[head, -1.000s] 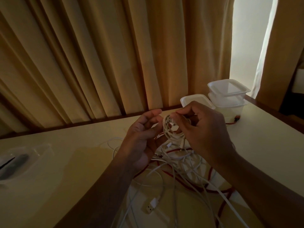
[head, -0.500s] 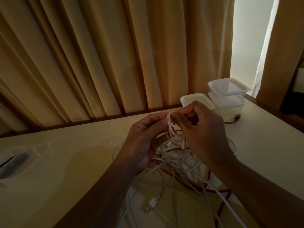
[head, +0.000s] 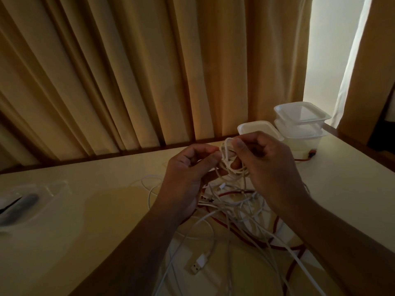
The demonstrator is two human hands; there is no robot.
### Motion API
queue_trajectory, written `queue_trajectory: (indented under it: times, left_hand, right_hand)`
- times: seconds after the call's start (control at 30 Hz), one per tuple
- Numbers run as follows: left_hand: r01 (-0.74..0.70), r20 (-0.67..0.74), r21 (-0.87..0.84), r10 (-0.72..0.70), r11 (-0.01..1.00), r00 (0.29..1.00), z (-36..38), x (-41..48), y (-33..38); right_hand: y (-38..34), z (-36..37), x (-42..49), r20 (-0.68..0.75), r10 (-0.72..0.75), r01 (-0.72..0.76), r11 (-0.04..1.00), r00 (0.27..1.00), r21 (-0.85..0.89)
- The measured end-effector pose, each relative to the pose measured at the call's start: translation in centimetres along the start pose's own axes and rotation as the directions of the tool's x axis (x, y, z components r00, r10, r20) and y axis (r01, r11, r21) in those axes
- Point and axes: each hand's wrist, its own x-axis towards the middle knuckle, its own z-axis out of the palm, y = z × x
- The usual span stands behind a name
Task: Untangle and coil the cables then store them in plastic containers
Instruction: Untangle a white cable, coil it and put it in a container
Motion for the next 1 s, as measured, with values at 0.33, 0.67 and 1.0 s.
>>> queue_trajectory:
  times: [0.33, 0.67, 1.0]
  left_hand:
    - [-0.121, 0.026, 0.454, 0.123, 0.883, 0.992, -0.2, 0.3, -0.6]
    - [0.090, -0.141, -0.040, -0.095, 0.995, 0.985, 0.1, 0.6, 0.0]
    - [-0.018, 0.170, 0.395, -0.054, 0.919, 0.984, 0.9, -0.2, -0.7]
  right_hand:
    - [0.3, -0.3, 0.0, 0.032, -0.128, 0.132, 0.970, 0.991, -0.202]
    - [0.2, -0.4, 0.1, -0.062, -0.202, 0.182, 0.953, 0.977, -0.240]
    - [0.9, 0.3, -0.4, -0.056, -0.248, 0.222, 0.929, 0.967, -0.295]
